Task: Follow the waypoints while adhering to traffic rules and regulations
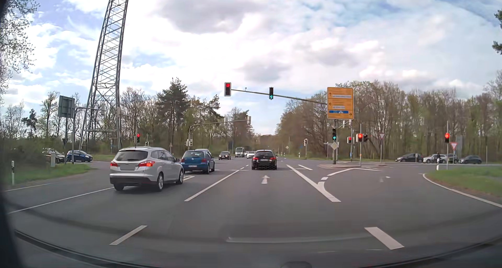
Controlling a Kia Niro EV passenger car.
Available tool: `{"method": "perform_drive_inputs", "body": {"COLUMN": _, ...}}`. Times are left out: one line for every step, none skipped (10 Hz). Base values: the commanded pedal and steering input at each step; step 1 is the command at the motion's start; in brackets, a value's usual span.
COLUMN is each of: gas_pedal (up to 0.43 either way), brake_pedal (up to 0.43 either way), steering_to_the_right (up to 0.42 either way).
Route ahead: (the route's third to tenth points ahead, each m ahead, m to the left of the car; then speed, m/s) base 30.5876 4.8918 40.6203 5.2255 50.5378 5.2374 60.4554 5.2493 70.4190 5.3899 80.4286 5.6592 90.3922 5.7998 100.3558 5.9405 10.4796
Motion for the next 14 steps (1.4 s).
{"method": "perform_drive_inputs", "body": {"gas_pedal": 0.37, "brake_pedal": 0.0, "steering_to_the_right": -0.005}}
{"method": "perform_drive_inputs", "body": {"gas_pedal": 0.37, "brake_pedal": 0.0, "steering_to_the_right": -0.005}}
{"method": "perform_drive_inputs", "body": {"gas_pedal": 0.37, "brake_pedal": 0.0, "steering_to_the_right": -0.005}}
{"method": "perform_drive_inputs", "body": {"gas_pedal": 0.37, "brake_pedal": 0.0, "steering_to_the_right": -0.005}}
{"method": "perform_drive_inputs", "body": {"gas_pedal": 0.37, "brake_pedal": 0.0, "steering_to_the_right": -0.005}}
{"method": "perform_drive_inputs", "body": {"gas_pedal": 0.37, "brake_pedal": 0.0, "steering_to_the_right": -0.004}}
{"method": "perform_drive_inputs", "body": {"gas_pedal": 0.37, "brake_pedal": 0.0, "steering_to_the_right": -0.004}}
{"method": "perform_drive_inputs", "body": {"gas_pedal": 0.37, "brake_pedal": 0.0, "steering_to_the_right": -0.004}}
{"method": "perform_drive_inputs", "body": {"gas_pedal": 0.37, "brake_pedal": 0.0, "steering_to_the_right": -0.003}}
{"method": "perform_drive_inputs", "body": {"gas_pedal": 0.37, "brake_pedal": 0.0, "steering_to_the_right": -0.003}}
{"method": "perform_drive_inputs", "body": {"gas_pedal": 0.37, "brake_pedal": 0.0, "steering_to_the_right": -0.003}}
{"method": "perform_drive_inputs", "body": {"gas_pedal": 0.37, "brake_pedal": 0.0, "steering_to_the_right": -0.001}}
{"method": "perform_drive_inputs", "body": {"gas_pedal": 0.37, "brake_pedal": 0.0, "steering_to_the_right": -0.001}}
{"method": "perform_drive_inputs", "body": {"gas_pedal": 0.37, "brake_pedal": 0.0, "steering_to_the_right": -0.001}}
